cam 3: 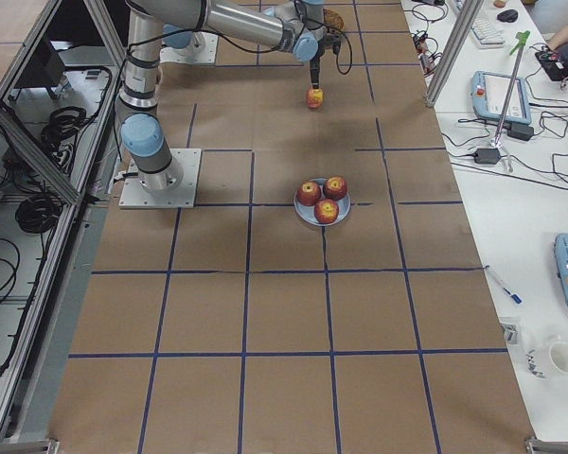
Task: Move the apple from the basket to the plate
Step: 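Grasp the yellow-red apple on the table with the right gripper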
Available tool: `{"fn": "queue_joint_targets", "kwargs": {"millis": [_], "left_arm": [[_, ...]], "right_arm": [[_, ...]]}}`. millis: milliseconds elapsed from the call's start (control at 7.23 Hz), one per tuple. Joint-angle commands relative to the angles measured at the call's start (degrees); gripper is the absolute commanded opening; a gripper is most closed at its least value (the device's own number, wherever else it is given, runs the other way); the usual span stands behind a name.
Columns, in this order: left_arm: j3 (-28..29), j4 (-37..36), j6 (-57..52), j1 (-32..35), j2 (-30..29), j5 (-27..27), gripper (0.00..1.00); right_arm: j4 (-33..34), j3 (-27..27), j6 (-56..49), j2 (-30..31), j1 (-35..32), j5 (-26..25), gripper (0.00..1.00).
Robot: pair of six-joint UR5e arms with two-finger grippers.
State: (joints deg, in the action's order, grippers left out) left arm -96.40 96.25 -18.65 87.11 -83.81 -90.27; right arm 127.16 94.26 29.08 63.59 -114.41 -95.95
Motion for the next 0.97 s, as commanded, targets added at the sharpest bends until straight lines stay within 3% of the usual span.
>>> {"fn": "queue_joint_targets", "kwargs": {"millis": [0,415,553,830], "left_arm": [[-0.36,-0.1,0.99,-0.01,0.14,0.09,0.99],[-0.45,-0.27,0.46,-0.01,0.05,-0.08,0.99],[-0.45,-0.27,0.46,-0.01,-0.03,0.01,0.99],[-0.37,-0.36,0.46,-0.01,-0.03,0.01,0.99]], "right_arm": [[3.52,0.05,0.8,-4.34,-0.46,-0.03,1.0],[4.5,0.14,0.36,-6.63,-0.46,-0.12,0.99],[4.5,0.22,0.36,-6.72,-0.46,-0.2,0.79],[4.5,0.57,0.36,-6.46,-0.29,-0.2,0.51]]}}
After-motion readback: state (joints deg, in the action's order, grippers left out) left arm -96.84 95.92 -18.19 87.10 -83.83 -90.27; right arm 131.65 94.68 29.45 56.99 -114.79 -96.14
